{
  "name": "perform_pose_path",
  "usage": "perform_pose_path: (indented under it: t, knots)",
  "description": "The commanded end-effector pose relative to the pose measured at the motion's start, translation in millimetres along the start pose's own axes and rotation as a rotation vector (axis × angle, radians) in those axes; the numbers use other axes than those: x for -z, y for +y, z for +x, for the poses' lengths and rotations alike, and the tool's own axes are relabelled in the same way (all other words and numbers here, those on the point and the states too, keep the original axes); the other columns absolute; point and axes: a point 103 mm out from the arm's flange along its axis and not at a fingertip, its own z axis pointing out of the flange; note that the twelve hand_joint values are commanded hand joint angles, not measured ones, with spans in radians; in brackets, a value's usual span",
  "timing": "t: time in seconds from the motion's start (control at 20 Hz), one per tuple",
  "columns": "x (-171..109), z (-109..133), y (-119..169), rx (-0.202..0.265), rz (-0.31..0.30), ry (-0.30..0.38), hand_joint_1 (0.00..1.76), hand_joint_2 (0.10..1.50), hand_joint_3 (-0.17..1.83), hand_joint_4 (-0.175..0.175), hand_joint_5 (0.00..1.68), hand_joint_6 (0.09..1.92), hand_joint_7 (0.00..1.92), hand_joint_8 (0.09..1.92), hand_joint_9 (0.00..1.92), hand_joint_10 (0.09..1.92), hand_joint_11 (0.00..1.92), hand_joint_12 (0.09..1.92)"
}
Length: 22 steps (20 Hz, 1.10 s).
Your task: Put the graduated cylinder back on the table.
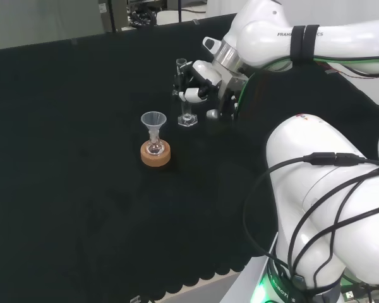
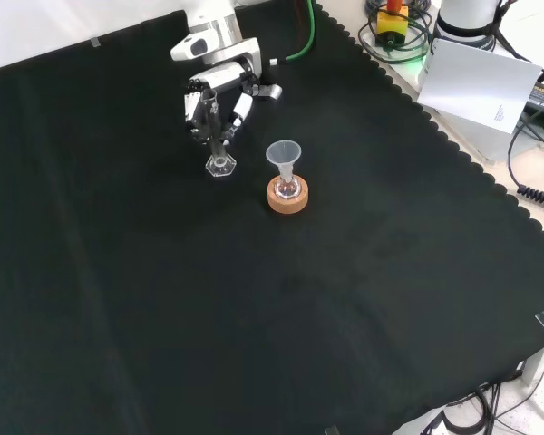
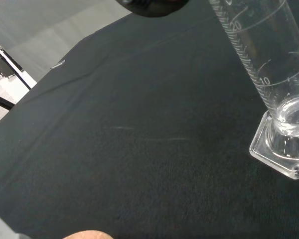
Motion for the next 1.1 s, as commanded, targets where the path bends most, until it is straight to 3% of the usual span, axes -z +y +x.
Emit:
perform_pose_path:
  t: [0.05,1.1]
  knots:
    - [-8.7,-3.8,6.5,0.002,0.006,0.016,1.25,1.14,0.0,-0.175,0.9,1.1,0.95,1.09,1.49,0.09,1.22,0.76]
    - [-20.6,-12.2,12.0,-0.021,-0.008,0.028,1.24,1.16,0.0,-0.175,0.88,1.14,0.92,1.13,1.47,0.09,1.18,0.78]
